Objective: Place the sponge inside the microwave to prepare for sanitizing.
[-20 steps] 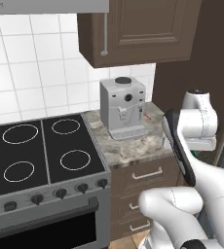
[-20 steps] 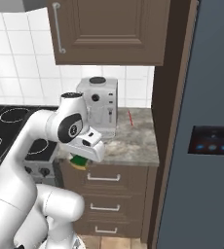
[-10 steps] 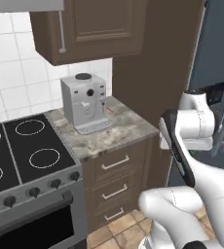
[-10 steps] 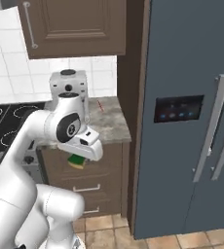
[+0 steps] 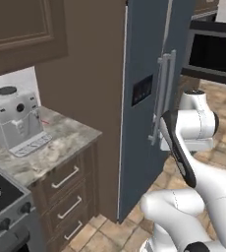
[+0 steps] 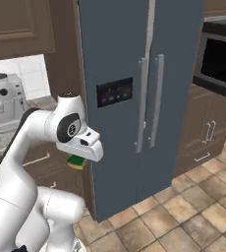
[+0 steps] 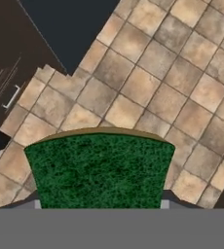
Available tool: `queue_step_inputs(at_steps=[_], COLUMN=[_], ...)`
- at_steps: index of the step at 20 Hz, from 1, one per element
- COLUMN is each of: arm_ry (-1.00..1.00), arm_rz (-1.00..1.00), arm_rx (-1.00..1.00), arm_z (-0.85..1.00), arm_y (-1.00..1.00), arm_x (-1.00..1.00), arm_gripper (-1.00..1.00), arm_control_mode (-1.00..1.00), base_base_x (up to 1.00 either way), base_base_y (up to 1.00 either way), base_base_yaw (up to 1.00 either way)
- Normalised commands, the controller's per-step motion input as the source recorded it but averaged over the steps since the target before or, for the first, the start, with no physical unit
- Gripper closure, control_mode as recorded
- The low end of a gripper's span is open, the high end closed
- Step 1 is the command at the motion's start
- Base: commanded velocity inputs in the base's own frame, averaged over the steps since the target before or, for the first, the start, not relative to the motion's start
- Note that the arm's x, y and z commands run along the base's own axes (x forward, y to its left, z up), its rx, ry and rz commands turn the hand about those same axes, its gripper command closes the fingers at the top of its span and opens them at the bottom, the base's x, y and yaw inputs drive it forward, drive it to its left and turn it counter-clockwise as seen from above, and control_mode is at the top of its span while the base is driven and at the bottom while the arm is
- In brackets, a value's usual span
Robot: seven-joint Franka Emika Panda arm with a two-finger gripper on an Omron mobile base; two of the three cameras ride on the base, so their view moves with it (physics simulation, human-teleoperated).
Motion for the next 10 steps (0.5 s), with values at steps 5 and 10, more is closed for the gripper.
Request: queue_step_inputs(at_steps=[5,10], arm_ry=[0.00,0.00], arm_rz=[0.00,0.00], arm_rx=[0.00,0.00], arm_z=[0.00,0.00], arm_y=[0.00,0.00], arm_x=[0.00,0.00], arm_gripper=[1.00,1.00], arm_control_mode=[1.00,1.00], base_base_x=[-0.13,0.00], base_base_y=[-0.29,-0.27], base_base_yaw=[-0.68,-0.68])
